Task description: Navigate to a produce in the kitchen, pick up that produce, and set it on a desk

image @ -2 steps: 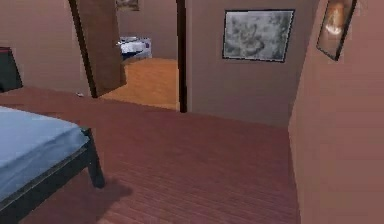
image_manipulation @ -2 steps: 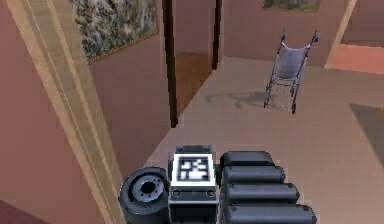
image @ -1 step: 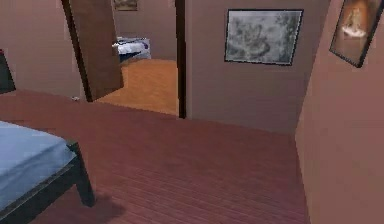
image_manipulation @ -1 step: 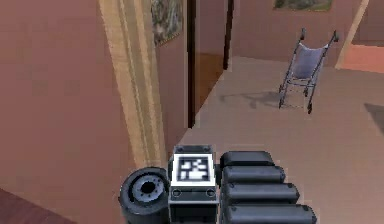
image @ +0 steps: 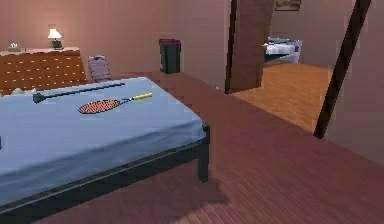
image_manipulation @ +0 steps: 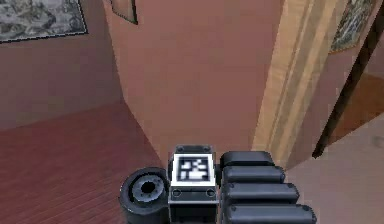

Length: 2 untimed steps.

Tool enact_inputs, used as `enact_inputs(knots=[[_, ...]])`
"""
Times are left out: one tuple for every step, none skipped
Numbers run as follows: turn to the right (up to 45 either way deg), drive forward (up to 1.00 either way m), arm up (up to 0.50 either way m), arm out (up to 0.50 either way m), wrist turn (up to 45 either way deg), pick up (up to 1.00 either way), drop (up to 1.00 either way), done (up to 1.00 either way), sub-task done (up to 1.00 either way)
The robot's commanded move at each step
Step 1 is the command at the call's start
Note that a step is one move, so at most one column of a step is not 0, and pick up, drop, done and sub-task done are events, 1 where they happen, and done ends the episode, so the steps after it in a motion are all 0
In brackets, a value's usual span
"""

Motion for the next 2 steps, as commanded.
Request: enact_inputs(knots=[[0.0,0.2,0.0,0.0,0.0,0.0,0.0,0.0,0.0],[36.0,0.0,0.0,0.0,0.0,0.0,0.0,0.0,0.0]])
